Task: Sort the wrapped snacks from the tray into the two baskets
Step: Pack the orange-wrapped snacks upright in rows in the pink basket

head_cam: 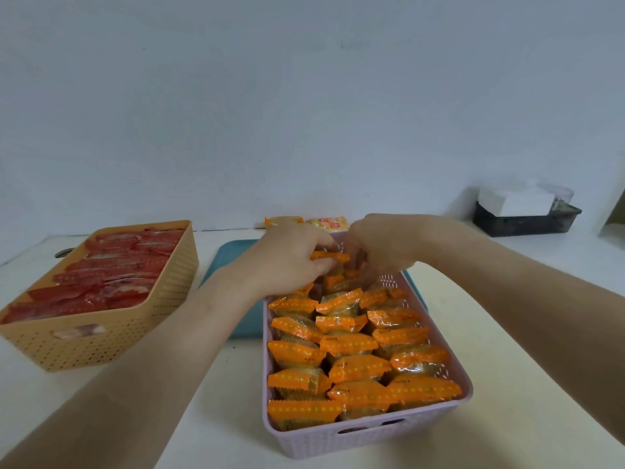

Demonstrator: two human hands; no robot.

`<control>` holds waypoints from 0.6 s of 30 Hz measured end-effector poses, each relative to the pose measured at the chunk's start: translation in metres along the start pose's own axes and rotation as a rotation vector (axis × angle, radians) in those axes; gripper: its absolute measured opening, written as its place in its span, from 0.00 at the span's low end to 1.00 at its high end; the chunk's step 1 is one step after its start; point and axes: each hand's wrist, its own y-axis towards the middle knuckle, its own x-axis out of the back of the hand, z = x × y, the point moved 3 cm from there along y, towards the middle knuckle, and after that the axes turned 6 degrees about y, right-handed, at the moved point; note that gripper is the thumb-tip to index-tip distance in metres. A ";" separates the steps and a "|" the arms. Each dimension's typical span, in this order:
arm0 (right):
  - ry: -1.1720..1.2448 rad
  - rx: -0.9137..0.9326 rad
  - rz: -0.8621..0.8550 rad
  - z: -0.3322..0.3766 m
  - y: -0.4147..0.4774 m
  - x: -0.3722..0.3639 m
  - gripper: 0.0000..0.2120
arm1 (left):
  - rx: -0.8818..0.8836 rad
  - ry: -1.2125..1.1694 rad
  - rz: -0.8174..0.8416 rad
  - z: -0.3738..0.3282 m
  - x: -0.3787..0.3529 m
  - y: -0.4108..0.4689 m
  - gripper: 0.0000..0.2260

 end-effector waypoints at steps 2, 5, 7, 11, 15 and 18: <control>0.043 -0.008 -0.008 -0.002 0.000 -0.002 0.10 | 0.005 -0.017 -0.009 0.000 0.001 0.000 0.13; 0.045 -0.028 -0.032 -0.001 -0.001 -0.007 0.10 | 0.003 -0.059 0.047 0.002 -0.002 0.001 0.16; 0.013 -0.035 -0.029 0.002 -0.001 -0.010 0.10 | -0.005 -0.060 0.146 0.001 -0.008 0.002 0.18; -0.089 -0.034 -0.062 0.001 -0.001 0.001 0.09 | -0.010 -0.005 0.247 0.002 -0.015 0.007 0.22; -0.403 -0.048 -0.107 0.001 0.002 0.004 0.17 | -0.041 0.076 0.290 -0.001 -0.017 0.010 0.19; -0.539 -0.066 -0.152 0.008 0.010 -0.011 0.04 | -0.034 0.049 0.362 -0.003 -0.021 0.008 0.16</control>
